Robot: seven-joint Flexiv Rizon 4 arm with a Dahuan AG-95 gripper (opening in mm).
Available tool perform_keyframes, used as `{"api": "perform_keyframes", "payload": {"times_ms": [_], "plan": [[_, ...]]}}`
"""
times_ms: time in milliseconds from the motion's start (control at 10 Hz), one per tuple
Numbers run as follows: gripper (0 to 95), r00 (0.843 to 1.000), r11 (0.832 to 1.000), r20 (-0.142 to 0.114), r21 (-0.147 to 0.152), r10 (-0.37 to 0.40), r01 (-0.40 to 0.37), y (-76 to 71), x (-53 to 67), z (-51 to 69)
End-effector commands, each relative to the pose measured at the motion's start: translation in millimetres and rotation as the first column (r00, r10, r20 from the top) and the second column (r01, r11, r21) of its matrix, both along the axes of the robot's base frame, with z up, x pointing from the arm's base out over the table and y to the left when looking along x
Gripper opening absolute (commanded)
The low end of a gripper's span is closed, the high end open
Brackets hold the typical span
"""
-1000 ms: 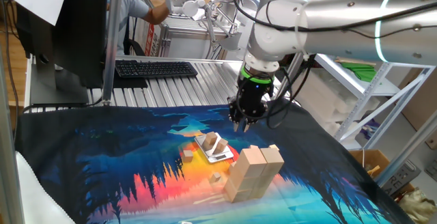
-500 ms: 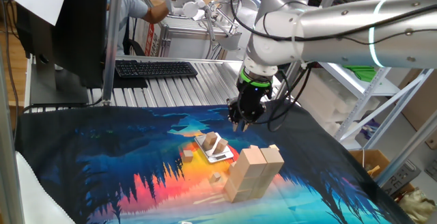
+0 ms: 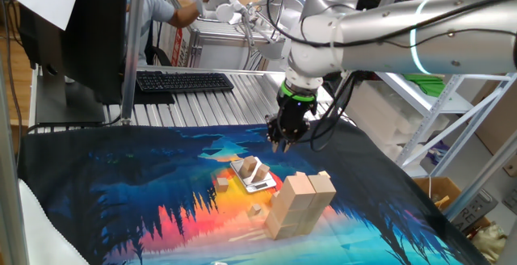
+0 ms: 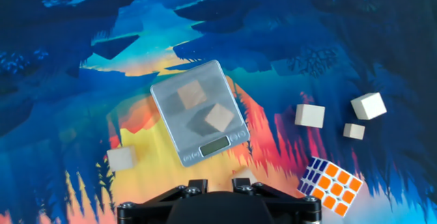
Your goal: Stack the blocks into a pyramid shape
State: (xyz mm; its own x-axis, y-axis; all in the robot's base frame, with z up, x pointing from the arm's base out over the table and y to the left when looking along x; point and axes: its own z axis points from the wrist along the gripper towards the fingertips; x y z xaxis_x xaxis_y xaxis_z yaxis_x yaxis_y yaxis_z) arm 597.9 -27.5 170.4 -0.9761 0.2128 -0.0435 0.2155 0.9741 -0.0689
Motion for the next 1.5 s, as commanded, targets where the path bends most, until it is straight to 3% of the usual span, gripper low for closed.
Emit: {"api": "perform_keyframes", "payload": {"times_ms": [100, 600, 900, 1100, 1300, 1500], "plan": [[38.0, 1.0, 1.0, -0.003, -0.005, 0.016, -0.016, 2.1, 2.4, -6.6], [38.0, 0.996, 0.996, -0.013, 0.0, 0.089, -0.089, 7.2, 8.0, -31.6], [38.0, 0.996, 0.996, -0.013, -0.005, 0.093, -0.093, 7.4, 9.1, -43.2], [38.0, 0.996, 0.997, -0.03, 0.0, 0.082, -0.082, 2.1, 9.4, -45.7], [38.0, 0.997, 0.998, -0.054, 0.022, 0.059, -0.057, -14.1, 8.1, -59.3], [38.0, 0.997, 0.999, -0.059, 0.023, 0.05, -0.049, -19.0, 7.4, -63.0]]}}
